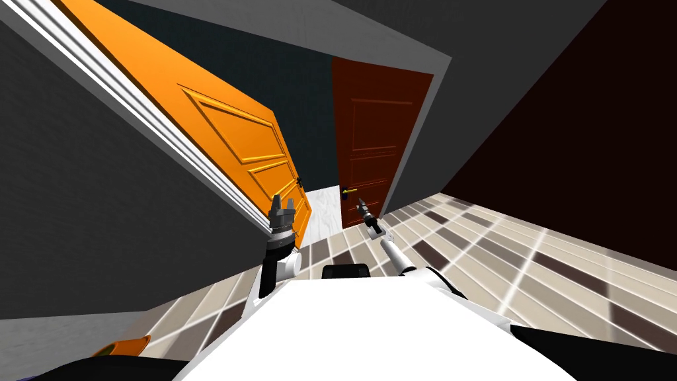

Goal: Push the door open

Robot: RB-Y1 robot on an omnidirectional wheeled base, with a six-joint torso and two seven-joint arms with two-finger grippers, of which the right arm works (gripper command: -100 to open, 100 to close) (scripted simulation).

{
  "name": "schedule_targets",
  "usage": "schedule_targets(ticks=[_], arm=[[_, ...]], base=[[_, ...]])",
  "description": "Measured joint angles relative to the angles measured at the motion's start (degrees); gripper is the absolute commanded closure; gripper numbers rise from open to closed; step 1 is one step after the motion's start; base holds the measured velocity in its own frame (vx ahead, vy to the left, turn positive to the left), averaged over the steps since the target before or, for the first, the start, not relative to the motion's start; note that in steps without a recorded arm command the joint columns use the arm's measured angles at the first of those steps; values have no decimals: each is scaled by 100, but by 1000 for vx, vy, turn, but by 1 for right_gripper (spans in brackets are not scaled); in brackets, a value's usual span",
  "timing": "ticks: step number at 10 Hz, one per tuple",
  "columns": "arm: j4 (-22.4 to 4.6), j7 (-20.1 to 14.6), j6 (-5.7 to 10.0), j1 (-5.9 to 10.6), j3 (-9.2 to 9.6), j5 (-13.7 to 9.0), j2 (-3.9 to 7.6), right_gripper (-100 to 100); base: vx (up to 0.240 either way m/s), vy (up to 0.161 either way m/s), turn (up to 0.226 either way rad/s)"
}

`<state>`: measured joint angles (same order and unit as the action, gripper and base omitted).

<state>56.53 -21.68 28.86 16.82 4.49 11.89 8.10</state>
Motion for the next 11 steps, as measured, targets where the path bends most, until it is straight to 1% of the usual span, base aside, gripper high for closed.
schedule_targets(ticks=[2,3,5,7,9,10,11], arm=[[-393,-116,42,209,10,94,43,-100],[-526,-155,41,278,13,115,60,-100],[-908,-236,39,495,14,183,84,-100],[-1284,-320,74,688,13,254,109,-100],[-1570,-397,84,852,17,309,137,-100],[-1663,-439,74,905,26,339,152,-100],[-1672,-449,70,910,28,342,154,-100]], base=[[72,-59,22],[46,-25,12],[60,-37,26],[67,-42,18],[45,-36,16],[22,-19,5],[107,1,25]])
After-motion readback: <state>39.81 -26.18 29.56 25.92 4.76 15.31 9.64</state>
